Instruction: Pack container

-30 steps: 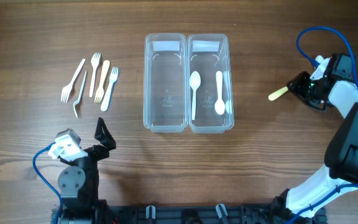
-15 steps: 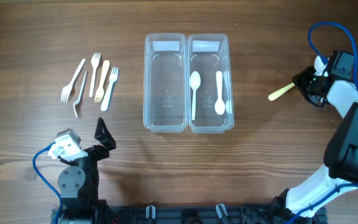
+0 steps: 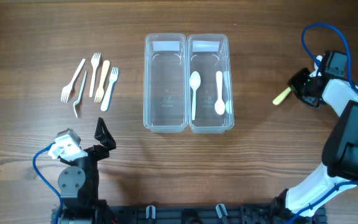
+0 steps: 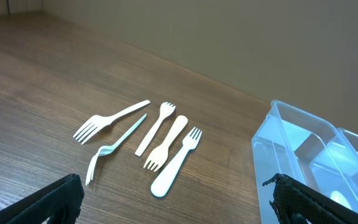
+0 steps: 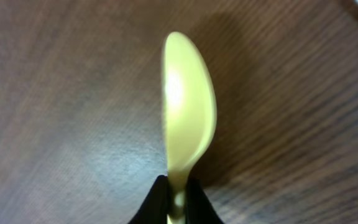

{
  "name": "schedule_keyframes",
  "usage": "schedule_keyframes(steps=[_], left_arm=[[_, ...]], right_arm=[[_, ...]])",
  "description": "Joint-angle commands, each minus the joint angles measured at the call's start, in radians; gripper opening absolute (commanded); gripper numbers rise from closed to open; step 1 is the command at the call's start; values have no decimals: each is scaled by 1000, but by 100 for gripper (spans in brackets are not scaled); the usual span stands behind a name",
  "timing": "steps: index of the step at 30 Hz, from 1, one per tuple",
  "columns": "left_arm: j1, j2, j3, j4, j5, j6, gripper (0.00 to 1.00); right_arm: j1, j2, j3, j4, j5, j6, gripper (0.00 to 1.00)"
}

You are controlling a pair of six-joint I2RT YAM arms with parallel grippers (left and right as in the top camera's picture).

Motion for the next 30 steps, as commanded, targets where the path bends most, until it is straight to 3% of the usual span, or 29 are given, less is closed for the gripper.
schedule_keyframes(steps=[1, 7, 11, 14, 19, 22, 25, 29, 30], left_arm=[[8, -5, -7, 4, -9, 16, 100], [8, -5, -7, 4, -9, 17, 100], [8, -5, -7, 4, -9, 16, 100], [8, -5, -7, 4, -9, 16, 100], [8, -5, -7, 4, -9, 16, 100], [8, -5, -7, 4, -9, 17, 100], [8, -5, -7, 4, -9, 16, 100], [8, -5, -7, 4, -9, 17, 100], [8, -5, -7, 4, -9, 16, 100]], right_arm=[[6, 25, -9, -5, 31, -28, 4], [6, 2, 21, -12, 2, -97, 4], [18, -135, 100, -57, -105, -201, 4], [69, -309, 129, -75, -155, -237, 4], [291, -533, 129, -80, -220, -238, 4], [439, -505, 126, -110, -117, -239, 5], [573, -338, 117, -115, -79, -334, 5], [627, -194, 117, -106, -84, -349, 6], [632, -171, 117, -103, -87, -349, 12]])
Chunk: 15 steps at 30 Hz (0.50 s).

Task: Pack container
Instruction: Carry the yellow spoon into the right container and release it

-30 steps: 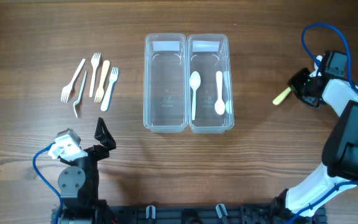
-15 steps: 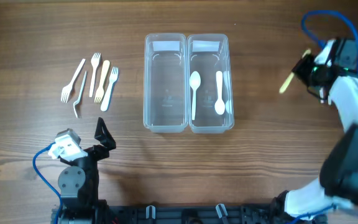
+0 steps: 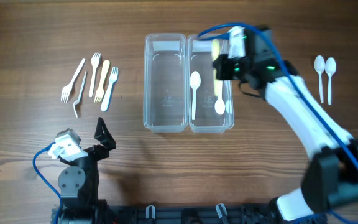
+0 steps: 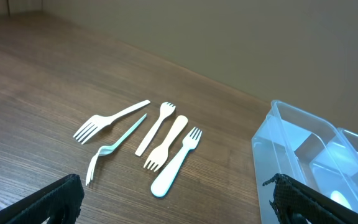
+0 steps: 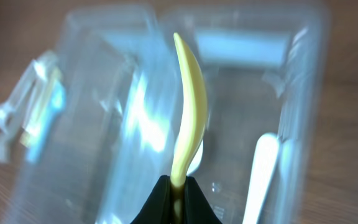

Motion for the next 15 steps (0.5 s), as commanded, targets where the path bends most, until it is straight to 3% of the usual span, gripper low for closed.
schedule_keyframes(steps=[1, 4, 5, 10, 15], left_arm=[[8, -5, -7, 4, -9, 16, 100], [8, -5, -7, 4, -9, 16, 100], [8, -5, -7, 4, -9, 16, 100], [8, -5, -7, 4, -9, 16, 100], [8, -5, -7, 4, -9, 16, 100]], right_arm=[[19, 68, -9, 8, 17, -34, 24], [19, 50, -4, 0, -19, -82, 56], [19, 31, 3, -14, -40, -98, 61], [19, -156, 49, -131, -52, -138, 61], [19, -430, 49, -258, 5, -282, 62]])
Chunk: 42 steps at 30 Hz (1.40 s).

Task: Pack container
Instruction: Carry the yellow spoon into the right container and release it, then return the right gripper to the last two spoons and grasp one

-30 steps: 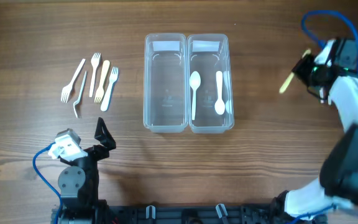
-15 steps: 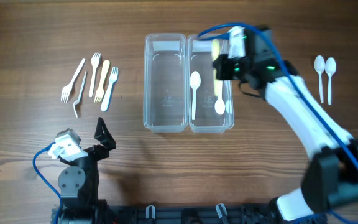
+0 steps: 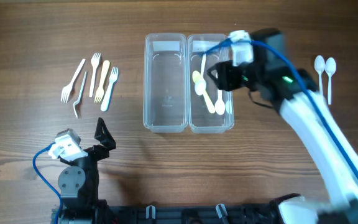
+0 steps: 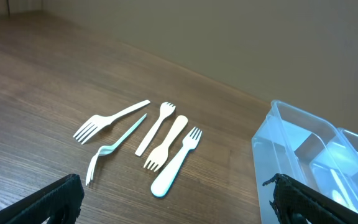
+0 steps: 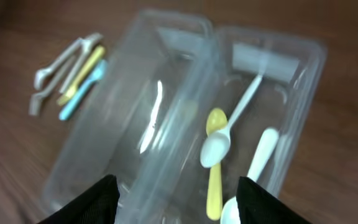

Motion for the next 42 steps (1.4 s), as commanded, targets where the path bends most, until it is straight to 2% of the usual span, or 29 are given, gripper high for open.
schedule_keyframes(steps=[1, 6, 15, 19, 20, 21, 25, 31, 32, 34, 38, 42], left_arm=[[8, -5, -6, 5, -9, 16, 100], [8, -5, -6, 5, -9, 17, 100], [8, -5, -6, 5, -9, 17, 100], [8, -5, -6, 5, -9, 16, 100], [8, -5, -6, 5, -9, 17, 100], [8, -5, -6, 4, -9, 17, 100], [8, -5, -6, 5, -9, 17, 100], [8, -5, -6, 5, -9, 17, 100], [8, -5, -6, 5, -9, 16, 100], [8, -5, -6, 5, -9, 17, 100], [8, -5, -6, 5, -9, 16, 100], [8, -5, -6, 5, -9, 16, 100]], right_arm=[[3, -157, 29, -63, 54, -100, 63], [3, -272, 29, -131, 57, -106, 64], [3, -273, 29, -172, 77, -106, 64], [3, -274, 29, -204, 211, -106, 64], [2, -274, 29, -230, 344, -106, 71], [2, -274, 29, -237, 396, -106, 73], [-10, -274, 29, -256, 501, -105, 74], [-170, -258, 29, -262, 503, -106, 76], [-210, -248, 29, -261, 502, -107, 78], [-282, -222, 29, -255, 502, -106, 91], [-412, -129, 29, -170, 502, -107, 96], [-457, -28, 28, -79, 502, -107, 99]])
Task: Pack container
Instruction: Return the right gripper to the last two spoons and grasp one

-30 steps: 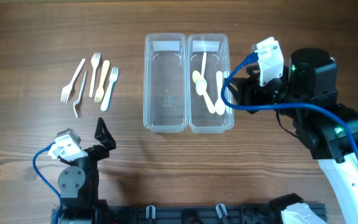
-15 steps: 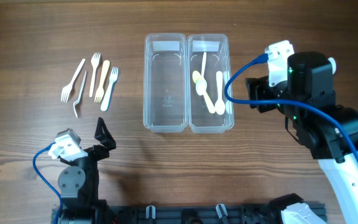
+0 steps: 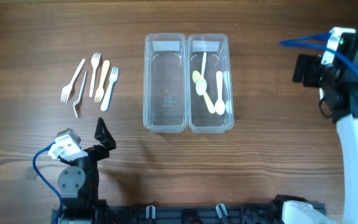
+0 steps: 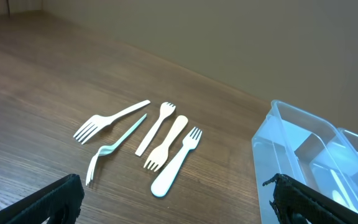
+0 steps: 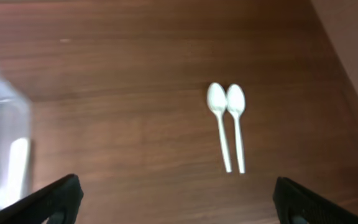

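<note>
Two clear containers stand side by side mid-table. The left container (image 3: 165, 81) has nothing in it. The right container (image 3: 224, 46) holds a yellow spoon (image 3: 209, 99) lying among white spoons (image 3: 219, 84). My right gripper (image 3: 302, 68) hangs open and empty at the far right, and in its wrist view (image 5: 179, 205) a pair of white spoons (image 5: 227, 124) lies on the table ahead. A group of forks (image 3: 92, 81) lies left of the containers. My left gripper (image 3: 104, 134) rests open near the front edge, with the forks (image 4: 148, 143) in front of it (image 4: 179, 202).
My right arm (image 3: 353, 143) runs along the right side of the table with its blue cable above it. The left arm's base (image 3: 73, 180) sits at the front left. The right container's corner (image 5: 5, 155) shows at the left of the right wrist view.
My right gripper, open over the right container, has moved away to the far right and is now above the pair of white spoons, still open. The left arm has not moved.
My right gripper was shut on the yellow spoon at the right of the table. Then it held the spoon over the right container. Then it was open, with the spoon lying in that container. Now it is at the far right, empty.
</note>
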{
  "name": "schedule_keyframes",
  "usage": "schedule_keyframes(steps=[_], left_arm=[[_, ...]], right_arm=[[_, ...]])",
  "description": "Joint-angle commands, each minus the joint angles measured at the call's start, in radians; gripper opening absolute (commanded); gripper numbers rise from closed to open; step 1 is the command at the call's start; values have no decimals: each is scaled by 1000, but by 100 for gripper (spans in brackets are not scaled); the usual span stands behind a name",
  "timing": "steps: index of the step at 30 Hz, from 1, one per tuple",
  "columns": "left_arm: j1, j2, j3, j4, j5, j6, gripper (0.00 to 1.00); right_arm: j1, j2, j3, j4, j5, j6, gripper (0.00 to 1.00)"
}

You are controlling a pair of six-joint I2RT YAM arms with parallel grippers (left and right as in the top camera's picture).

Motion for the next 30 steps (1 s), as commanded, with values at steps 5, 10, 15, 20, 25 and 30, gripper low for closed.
schedule_keyframes(steps=[5, 10, 15, 20, 25, 30], left_arm=[[8, -5, -6, 5, -9, 16, 100], [8, -5, -6, 5, -9, 16, 100], [8, -5, -6, 5, -9, 16, 100], [8, -5, -6, 5, -9, 16, 100], [8, -5, -6, 5, -9, 16, 100], [8, -5, -6, 5, -9, 16, 100]], right_arm=[[-87, 290, 3, 119, 8, -77, 88], [-193, 485, 3, 170, -139, -77, 86], [-272, 550, 3, 213, -214, -119, 78], [-273, 553, 3, 294, -195, -171, 77], [-273, 555, 3, 359, -195, -282, 72], [-273, 609, 3, 389, -202, -339, 70]])
